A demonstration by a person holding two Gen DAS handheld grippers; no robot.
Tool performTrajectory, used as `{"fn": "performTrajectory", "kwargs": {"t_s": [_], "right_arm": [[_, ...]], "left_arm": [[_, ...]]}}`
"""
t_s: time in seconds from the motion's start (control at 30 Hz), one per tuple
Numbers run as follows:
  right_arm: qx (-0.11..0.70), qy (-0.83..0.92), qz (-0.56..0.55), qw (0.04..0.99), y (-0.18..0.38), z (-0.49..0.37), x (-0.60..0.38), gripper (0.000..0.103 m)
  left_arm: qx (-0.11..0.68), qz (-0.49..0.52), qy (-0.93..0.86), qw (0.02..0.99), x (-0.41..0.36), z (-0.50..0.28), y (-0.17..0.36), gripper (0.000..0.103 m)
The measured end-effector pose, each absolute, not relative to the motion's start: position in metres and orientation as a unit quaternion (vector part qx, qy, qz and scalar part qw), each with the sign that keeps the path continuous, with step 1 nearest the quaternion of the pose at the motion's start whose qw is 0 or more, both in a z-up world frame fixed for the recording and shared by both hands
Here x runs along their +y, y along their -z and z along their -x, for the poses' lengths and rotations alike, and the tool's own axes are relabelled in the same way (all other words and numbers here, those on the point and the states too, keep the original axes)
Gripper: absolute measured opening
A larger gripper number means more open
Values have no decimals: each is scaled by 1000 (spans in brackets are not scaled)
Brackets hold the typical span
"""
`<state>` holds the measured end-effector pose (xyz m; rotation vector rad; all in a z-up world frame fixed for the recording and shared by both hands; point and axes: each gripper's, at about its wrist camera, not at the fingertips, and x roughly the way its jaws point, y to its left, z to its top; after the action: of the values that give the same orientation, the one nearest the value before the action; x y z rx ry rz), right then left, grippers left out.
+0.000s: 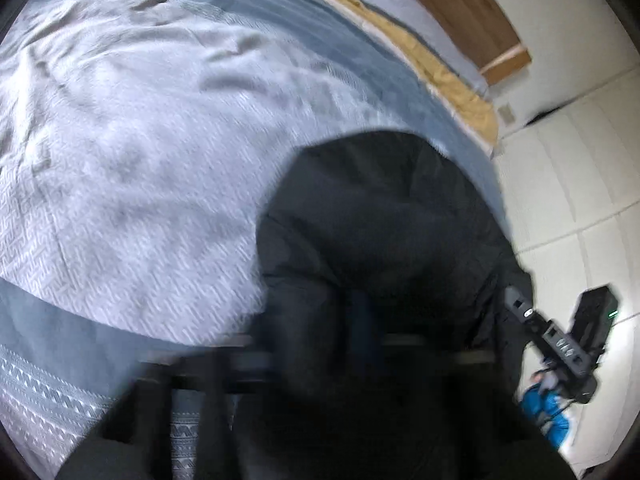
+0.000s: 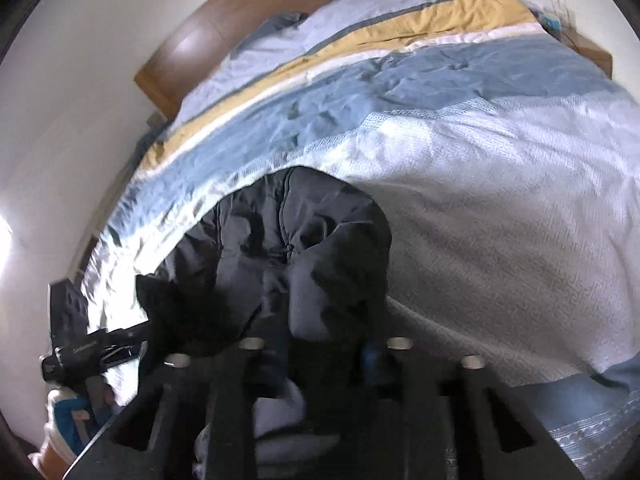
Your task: Fold large clothes
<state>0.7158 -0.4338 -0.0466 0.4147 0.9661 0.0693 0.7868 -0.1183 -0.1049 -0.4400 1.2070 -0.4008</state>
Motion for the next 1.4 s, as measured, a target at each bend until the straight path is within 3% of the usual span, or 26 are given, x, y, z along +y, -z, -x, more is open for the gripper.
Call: {"fn": "performTrajectory", "kwargs": {"t_s": [0.13, 0.6, 0.77, 1.07, 1.23, 1.3, 1.37, 1.4], "right_arm": [[461, -43, -159, 872, 29, -703, -424, 12], [392, -135, -156, 897, -57, -560, -412, 11], [374, -131, -222, 891, -41, -494, -423, 11], [424, -84, -266, 861, 27, -422, -431, 12], [443, -62, -260, 856, 22, -396, -435, 20], [449, -53, -246, 857, 10, -386, -438, 43], [453, -47, -235, 859, -4, -379, -442, 47], [452, -43, -230, 861, -14, -376, -445, 47]], "left_arm": [[538, 139, 191, 809, -139, -771, 83, 5], [488, 109, 225, 836, -89, -638, -1, 5], [493, 140, 218, 831, -58, -580, 7, 5], [524, 138, 207, 814, -39, -521, 46, 6], [527, 113, 221, 813, -29, -490, 25, 13], [527, 101, 220, 814, -23, -477, 16, 26], [521, 86, 215, 821, -15, -467, 2, 41], [517, 85, 215, 824, -11, -462, -6, 43]]}}
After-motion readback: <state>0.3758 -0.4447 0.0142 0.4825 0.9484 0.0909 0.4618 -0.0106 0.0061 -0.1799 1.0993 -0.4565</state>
